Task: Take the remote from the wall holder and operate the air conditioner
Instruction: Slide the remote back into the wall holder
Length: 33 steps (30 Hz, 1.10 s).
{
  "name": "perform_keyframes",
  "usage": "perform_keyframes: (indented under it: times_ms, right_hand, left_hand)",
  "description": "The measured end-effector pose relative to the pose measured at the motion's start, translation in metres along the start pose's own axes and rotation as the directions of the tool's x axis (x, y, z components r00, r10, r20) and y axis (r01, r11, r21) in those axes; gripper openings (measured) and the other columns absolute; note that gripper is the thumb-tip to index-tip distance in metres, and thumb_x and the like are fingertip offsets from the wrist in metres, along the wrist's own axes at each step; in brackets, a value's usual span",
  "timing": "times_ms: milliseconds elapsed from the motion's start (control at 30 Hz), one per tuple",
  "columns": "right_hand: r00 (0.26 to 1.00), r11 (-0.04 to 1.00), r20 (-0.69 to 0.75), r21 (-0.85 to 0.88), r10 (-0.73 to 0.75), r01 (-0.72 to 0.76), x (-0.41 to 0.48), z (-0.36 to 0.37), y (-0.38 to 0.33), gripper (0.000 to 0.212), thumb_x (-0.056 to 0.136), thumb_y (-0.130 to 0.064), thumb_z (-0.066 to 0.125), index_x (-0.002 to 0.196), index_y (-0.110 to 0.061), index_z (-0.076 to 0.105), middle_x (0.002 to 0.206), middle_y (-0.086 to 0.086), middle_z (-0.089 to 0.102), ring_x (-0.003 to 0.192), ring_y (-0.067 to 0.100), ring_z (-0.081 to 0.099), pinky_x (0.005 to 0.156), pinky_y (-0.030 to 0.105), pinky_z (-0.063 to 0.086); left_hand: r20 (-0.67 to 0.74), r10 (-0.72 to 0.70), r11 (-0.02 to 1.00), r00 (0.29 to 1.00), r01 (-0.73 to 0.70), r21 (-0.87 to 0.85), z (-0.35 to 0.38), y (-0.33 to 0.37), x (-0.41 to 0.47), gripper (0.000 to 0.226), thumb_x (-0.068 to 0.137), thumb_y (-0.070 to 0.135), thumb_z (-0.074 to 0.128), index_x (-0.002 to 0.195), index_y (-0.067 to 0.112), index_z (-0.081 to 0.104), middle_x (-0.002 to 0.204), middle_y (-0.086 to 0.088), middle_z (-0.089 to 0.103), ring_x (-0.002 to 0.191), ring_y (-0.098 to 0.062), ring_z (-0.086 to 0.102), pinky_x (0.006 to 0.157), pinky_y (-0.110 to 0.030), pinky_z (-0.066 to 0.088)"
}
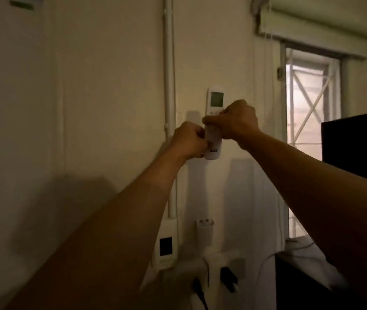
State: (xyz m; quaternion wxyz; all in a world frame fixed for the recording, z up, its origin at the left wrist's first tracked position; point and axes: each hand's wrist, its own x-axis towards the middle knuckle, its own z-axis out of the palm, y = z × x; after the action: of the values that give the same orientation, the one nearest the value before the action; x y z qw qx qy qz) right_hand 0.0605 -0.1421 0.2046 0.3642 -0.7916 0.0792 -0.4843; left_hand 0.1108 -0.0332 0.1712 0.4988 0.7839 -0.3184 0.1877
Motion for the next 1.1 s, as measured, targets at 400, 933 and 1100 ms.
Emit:
perform_keyframes:
  times_ms: [400, 933, 1100]
  right_hand:
    - [0.996, 0.997, 0.081, -0.063, -0.026, 0.031, -0.067, 0.070, 0.100, 0.045, 0.066, -0.043, 0.079, 0.092, -0.008, 0.071, 0.101, 0.011, 0.075, 0.089, 0.022, 0.072, 0.066, 0.023, 0.053]
    - [0.991, 0.996, 0.123, -0.067, -0.051, 0.059, -0.091, 0.087, 0.147, 0.045, 0.066, -0.042, 0.080, 0.090, -0.005, 0.073, 0.100, 0.015, 0.075, 0.090, 0.024, 0.073, 0.064, 0.023, 0.053]
    - [0.991, 0.997, 0.130, -0.066, -0.038, 0.047, -0.091, 0.091, 0.147, 0.045, 0.065, -0.044, 0.081, 0.088, -0.006, 0.074, 0.099, 0.014, 0.076, 0.088, 0.023, 0.073, 0.065, 0.026, 0.056]
  left_hand:
    - [-0.066, -0.125, 0.966, 0.990, 0.136, 0.222, 0.059, -0.090, -0.047, 0.025, 0.083, 0.017, 0.067, 0.105, 0.005, 0.069, 0.106, -0.012, 0.071, 0.098, -0.028, 0.067, 0.083, -0.037, 0.056]
    - [-0.111, -0.126, 0.951, 0.986, 0.152, 0.268, 0.096, -0.134, -0.065, 0.029, 0.082, 0.012, 0.070, 0.109, 0.005, 0.069, 0.110, -0.014, 0.072, 0.104, -0.027, 0.067, 0.083, -0.030, 0.053]
    - [-0.123, -0.114, 0.950, 0.986, 0.145, 0.278, 0.096, -0.135, -0.067, 0.031, 0.082, 0.009, 0.069, 0.113, 0.006, 0.068, 0.112, -0.014, 0.072, 0.105, -0.027, 0.067, 0.082, -0.027, 0.052]
